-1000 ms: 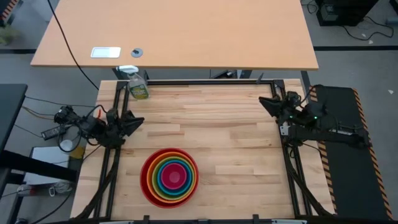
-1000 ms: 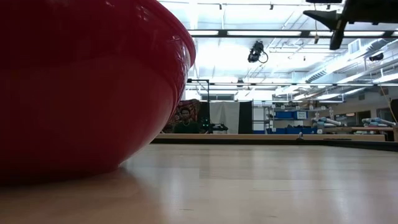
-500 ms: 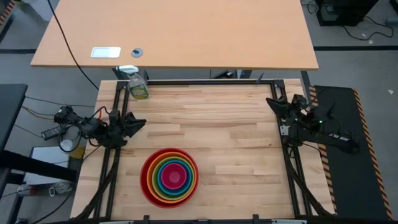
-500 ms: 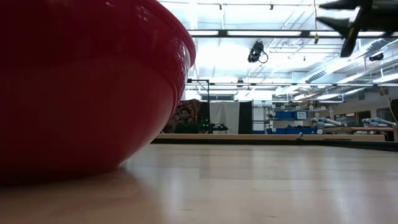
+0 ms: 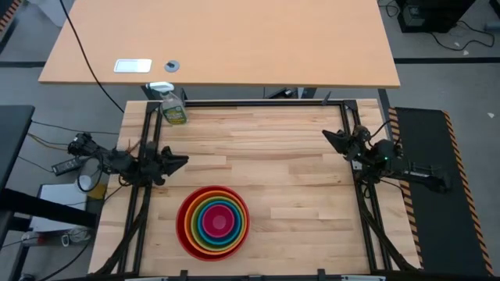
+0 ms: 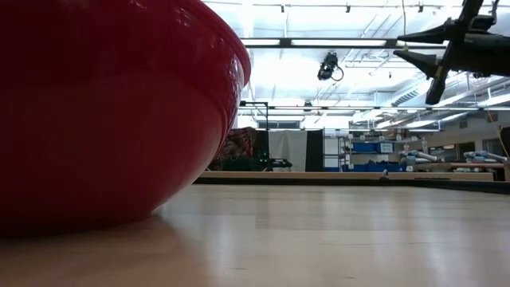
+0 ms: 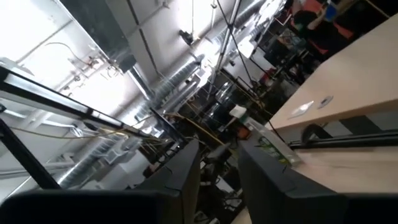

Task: Nest bowls inside each other
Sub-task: Return to Home Position

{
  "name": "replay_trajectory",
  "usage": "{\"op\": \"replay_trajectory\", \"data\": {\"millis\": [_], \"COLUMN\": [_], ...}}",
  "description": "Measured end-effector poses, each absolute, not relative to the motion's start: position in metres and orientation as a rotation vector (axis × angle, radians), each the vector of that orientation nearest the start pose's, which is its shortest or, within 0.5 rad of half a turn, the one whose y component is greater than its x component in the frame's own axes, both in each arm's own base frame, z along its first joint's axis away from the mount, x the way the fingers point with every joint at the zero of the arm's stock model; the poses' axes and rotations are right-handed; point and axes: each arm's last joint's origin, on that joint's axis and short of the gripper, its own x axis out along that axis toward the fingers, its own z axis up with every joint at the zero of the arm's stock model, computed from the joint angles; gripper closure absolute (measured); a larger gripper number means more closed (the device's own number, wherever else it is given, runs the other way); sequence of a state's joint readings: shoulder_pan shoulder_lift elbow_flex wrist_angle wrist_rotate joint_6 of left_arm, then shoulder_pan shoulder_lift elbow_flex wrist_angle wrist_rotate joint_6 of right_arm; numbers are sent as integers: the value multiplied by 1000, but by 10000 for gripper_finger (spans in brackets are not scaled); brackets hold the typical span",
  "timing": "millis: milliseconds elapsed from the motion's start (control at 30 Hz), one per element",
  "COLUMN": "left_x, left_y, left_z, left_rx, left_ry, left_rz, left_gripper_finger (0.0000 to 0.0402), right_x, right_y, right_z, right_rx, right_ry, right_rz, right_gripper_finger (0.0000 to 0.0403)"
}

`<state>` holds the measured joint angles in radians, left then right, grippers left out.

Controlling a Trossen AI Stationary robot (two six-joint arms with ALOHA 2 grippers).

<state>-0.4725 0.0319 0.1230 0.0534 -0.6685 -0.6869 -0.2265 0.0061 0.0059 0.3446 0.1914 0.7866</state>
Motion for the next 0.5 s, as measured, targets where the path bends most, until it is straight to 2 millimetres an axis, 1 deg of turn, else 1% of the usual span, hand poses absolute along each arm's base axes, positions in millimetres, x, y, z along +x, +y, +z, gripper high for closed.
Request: {"op": "replay_trajectory", "data": {"millis": [167, 300, 500], "left_x": [84, 83, 81], "left_y": [-23, -21, -21], "left_z": [193, 183, 172], "left_rx": [-795, -818, -810], "left_ry": [-76, -15, 82], "left_rz": [194, 271, 308], "left_gripper_finger": [287, 287, 287], "right_x": [88, 87, 88], "right_y": [-27, -28, -27], "right_z": [197, 197, 197], "right_rx": [733, 704, 583], "right_ry": [-492, -508, -461], "right_rz": [-277, -346, -331], "right_gripper_finger": [291, 292, 292]}}
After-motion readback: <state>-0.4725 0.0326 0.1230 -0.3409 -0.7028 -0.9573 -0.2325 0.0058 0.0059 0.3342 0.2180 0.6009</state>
